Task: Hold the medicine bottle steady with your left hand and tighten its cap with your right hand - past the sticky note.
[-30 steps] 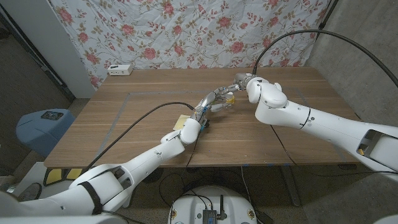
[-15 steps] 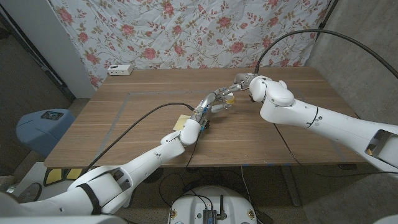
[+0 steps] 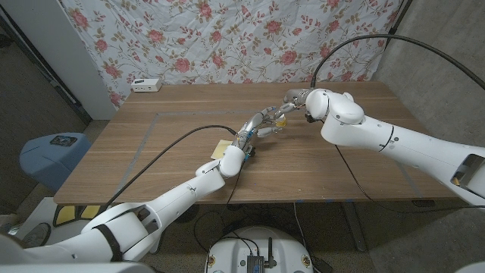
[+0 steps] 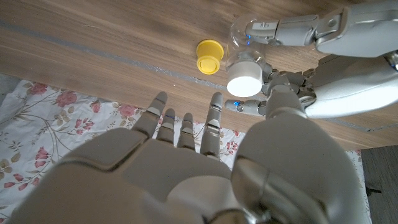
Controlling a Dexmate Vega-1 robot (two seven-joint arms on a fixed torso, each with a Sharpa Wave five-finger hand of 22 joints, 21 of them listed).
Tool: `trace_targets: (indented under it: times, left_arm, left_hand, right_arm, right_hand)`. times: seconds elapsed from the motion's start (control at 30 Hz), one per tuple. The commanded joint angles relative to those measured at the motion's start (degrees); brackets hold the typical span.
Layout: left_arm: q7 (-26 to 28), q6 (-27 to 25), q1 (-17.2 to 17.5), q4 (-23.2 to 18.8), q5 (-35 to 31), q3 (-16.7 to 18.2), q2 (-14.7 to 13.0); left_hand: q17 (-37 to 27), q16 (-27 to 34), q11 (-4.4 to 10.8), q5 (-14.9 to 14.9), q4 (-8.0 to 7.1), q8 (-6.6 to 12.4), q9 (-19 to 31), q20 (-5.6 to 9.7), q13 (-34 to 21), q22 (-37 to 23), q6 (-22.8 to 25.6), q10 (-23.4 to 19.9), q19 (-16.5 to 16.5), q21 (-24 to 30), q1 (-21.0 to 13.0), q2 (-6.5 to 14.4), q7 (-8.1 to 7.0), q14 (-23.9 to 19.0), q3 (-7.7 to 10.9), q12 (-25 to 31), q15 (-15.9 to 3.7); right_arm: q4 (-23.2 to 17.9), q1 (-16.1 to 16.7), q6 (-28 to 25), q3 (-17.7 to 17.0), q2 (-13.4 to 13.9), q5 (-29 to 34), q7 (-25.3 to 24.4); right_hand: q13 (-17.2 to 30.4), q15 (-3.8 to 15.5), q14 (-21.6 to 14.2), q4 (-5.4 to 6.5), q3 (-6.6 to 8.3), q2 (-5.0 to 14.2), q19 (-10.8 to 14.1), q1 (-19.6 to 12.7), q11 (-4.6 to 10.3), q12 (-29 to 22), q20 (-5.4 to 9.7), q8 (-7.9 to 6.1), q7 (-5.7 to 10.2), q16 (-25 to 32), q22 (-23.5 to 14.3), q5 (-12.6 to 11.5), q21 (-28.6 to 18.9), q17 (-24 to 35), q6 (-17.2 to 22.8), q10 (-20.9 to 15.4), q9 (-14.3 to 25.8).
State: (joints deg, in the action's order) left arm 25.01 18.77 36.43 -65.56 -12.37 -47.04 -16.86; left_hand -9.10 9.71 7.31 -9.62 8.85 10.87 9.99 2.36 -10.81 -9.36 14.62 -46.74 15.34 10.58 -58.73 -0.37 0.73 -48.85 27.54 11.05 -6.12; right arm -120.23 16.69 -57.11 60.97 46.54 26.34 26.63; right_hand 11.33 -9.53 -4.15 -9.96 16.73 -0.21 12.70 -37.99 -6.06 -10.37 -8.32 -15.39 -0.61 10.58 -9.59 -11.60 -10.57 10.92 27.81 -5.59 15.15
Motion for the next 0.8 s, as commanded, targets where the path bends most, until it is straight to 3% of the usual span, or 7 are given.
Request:
trace_targets:
  times: [0.03, 0.33, 0.8]
  left_arm:
    - [-0.2, 0.1, -0.2, 0.3, 0.0, 0.0, 0.1]
    - [-0.3, 0.2, -0.6, 0.9, 0.0, -0.1, 0.3]
    - [-0.3, -0.3, -0.7, 0.9, 0.0, -0.2, 0.6]
  left_hand:
    - [0.0, 0.2, 2.14, -0.5, -0.02, -0.14, 0.1, 7.94, -0.1, -0.1, 0.2, -2.4, 0.1, 0.0, -0.1, 0.3, -0.22, -0.5, 0.39, 0.3, -4.92]
    - [0.0, 0.2, 2.13, -0.5, -0.02, -0.14, 0.1, 7.95, -0.1, -0.1, 0.2, -2.4, 0.1, 0.0, -0.1, 0.2, -0.22, -0.5, 0.38, 0.3, -4.95]
    - [0.0, 0.2, 2.19, -0.5, -0.09, -0.10, 0.1, 7.94, -0.1, -0.1, 0.3, -2.4, 0.1, 0.0, 0.0, 0.3, -0.26, -0.6, 0.38, 0.3, -4.92]
  right_arm:
    - [0.5, -1.1, 1.0, 0.1, 0.1, 0.2, 2.8]
    - [1.2, -0.9, 1.4, 0.1, -0.3, 1.0, 2.9]
    - [2.2, 0.8, 2.5, -1.2, -0.8, 1.5, 1.5]
  right_hand:
    - [0.1, -0.15, 0.8, -0.18, 0.99, 0.15, -0.3, -1.5, -0.04, -0.1, -0.02, 0.53, 0.38, 0.1, -0.1, -0.7, 0.0, 0.1, -1.2, 0.8, 0.0]
    - [0.1, 0.02, 1.1, -0.46, 2.10, 0.33, -0.2, -4.1, 0.72, -0.3, 0.12, 0.84, 1.90, 0.3, -0.1, -0.7, -0.2, 0.0, -1.4, 1.6, -0.3]
    - [0.0, 0.68, 0.5, -0.24, 3.08, 0.11, 0.6, -7.0, 1.07, -0.9, 0.50, -0.86, 2.89, 0.7, -0.1, 0.0, -0.4, 0.0, 3.2, 0.8, -0.2]
